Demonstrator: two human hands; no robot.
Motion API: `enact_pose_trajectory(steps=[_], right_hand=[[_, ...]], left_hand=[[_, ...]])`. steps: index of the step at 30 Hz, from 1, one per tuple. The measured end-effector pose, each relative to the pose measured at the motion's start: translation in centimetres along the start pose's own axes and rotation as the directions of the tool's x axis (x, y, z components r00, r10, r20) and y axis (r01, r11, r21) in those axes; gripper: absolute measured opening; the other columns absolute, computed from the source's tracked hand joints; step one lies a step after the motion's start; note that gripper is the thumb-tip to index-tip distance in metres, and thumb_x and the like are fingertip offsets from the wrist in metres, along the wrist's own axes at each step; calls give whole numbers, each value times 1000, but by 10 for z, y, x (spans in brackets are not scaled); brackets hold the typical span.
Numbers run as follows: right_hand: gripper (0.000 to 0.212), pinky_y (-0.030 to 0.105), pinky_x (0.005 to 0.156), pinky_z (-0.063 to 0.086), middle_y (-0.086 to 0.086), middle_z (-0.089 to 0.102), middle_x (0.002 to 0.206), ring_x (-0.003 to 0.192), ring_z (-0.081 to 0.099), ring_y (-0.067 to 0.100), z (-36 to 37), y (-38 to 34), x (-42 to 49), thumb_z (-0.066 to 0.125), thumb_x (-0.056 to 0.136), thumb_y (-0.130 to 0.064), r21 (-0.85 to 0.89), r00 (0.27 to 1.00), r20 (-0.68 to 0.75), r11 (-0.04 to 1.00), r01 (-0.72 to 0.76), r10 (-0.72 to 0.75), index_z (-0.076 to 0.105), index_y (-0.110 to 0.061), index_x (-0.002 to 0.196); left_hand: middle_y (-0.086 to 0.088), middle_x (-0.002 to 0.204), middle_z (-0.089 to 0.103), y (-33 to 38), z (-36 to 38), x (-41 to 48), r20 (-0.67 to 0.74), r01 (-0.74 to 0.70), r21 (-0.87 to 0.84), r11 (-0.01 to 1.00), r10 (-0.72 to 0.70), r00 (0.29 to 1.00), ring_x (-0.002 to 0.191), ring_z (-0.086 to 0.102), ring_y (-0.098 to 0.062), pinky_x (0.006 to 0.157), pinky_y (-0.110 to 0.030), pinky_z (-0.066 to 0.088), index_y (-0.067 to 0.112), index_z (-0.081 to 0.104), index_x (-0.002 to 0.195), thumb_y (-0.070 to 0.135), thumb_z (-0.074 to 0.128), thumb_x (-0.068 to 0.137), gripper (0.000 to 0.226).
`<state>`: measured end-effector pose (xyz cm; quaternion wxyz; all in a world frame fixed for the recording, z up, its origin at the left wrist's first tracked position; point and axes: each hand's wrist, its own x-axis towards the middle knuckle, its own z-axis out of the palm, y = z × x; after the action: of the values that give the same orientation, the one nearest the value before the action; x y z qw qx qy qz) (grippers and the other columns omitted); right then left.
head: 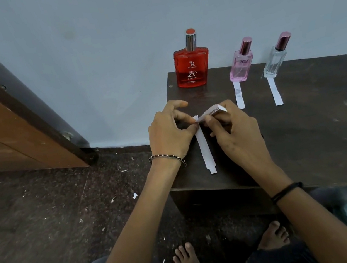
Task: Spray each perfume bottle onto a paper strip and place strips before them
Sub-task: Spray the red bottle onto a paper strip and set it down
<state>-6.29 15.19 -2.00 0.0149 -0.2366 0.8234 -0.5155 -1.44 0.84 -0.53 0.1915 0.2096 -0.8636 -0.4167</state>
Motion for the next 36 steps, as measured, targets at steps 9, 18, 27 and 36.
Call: enact_pose_trajectory(steps=[9, 18, 27, 36], right_hand=[[9, 23, 67, 53, -25, 74, 87, 70, 69, 3, 1, 3, 1, 58, 101, -31, 13, 1000, -11, 1000, -25, 26, 59, -22, 101], [8, 28, 71, 53, -18, 77, 89, 72, 71, 7, 0, 1, 1, 59, 101, -29, 9, 999, 18, 999, -42, 42, 56, -22, 97], [5, 34, 81, 58, -19, 77, 83, 81, 72, -1, 1, 4, 4, 59, 98, -30, 59, 990, -14, 988, -140, 141, 57, -26, 98], [4, 36, 77, 61, -21, 76, 82, 81, 74, 8, 2, 2, 2, 59, 98, -26, 86, 988, -37, 985, -147, 150, 56, -28, 96]], left_hand=[[14, 80, 74, 6, 1, -7, -3, -111, 182, 977, 113, 994, 94, 61, -12, 86, -42, 49, 24, 61, 106, 22, 76, 80, 30], [17, 94, 77, 2, 4, -7, -14, -49, 278, 959, 56, 998, 107, 61, -11, 87, -37, 49, 26, 64, 116, 37, 74, 86, 33], [17, 93, 77, 1, 8, -5, -62, 12, 349, 937, 11, 998, 116, 54, -12, 92, -33, 35, 24, 58, 119, 44, 73, 84, 43], [18, 93, 76, 4, 11, -6, -95, 35, 387, 921, 2, 995, 112, 56, -13, 83, -31, 32, 26, 57, 115, 45, 73, 83, 41]])
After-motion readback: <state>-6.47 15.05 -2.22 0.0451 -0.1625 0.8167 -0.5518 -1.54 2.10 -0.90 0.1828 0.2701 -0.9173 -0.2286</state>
